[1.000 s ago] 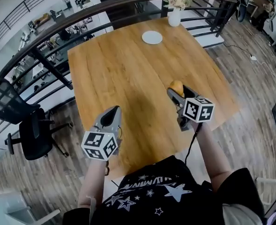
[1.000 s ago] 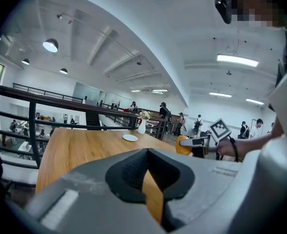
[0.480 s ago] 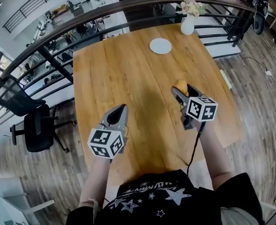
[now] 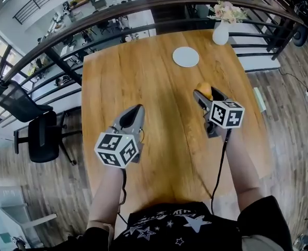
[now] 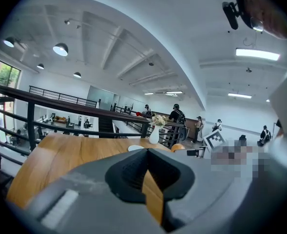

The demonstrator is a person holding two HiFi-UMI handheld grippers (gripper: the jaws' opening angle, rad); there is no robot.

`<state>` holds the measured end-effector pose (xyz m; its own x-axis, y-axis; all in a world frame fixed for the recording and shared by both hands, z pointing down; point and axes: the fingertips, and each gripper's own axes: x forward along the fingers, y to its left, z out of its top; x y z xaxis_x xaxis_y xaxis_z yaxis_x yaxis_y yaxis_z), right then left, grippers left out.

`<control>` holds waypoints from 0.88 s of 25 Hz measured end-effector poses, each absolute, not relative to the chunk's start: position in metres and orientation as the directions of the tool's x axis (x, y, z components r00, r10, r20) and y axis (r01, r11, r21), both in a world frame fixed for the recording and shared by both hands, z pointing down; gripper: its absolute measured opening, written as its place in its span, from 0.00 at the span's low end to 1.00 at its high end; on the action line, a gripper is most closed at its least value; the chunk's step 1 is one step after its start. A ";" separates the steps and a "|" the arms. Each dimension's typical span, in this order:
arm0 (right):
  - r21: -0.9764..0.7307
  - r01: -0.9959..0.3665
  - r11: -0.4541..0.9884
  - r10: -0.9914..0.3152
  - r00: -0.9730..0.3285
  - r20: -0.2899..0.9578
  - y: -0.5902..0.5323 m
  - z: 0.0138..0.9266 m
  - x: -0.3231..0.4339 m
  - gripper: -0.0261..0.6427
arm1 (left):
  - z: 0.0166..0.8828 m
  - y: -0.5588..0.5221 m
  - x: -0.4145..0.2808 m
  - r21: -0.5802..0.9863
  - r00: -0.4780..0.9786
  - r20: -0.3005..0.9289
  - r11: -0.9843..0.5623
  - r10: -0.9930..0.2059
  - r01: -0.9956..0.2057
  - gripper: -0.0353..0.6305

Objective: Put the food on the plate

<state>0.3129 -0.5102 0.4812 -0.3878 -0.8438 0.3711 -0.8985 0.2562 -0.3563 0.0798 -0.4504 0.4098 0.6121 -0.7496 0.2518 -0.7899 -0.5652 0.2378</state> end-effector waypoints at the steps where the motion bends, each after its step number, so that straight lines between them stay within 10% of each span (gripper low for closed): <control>1: -0.354 -0.898 0.262 -0.841 -0.393 0.372 -0.518 0.483 0.314 0.54 | 0.412 -0.458 0.080 0.242 0.608 0.255 -0.559 -0.752 -0.793 0.06; 22: -0.228 -0.930 0.289 -0.799 -0.365 0.477 -0.687 0.551 0.333 0.54 | 0.507 -0.600 0.094 0.217 0.574 0.389 -0.534 -0.720 -0.817 0.06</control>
<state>0.3333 -0.6870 0.5506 -0.3652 -0.7995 0.4769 -0.9299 0.2886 -0.2283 0.0938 -0.5999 0.5065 0.5743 -0.7205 0.3887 -0.8170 -0.5342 0.2170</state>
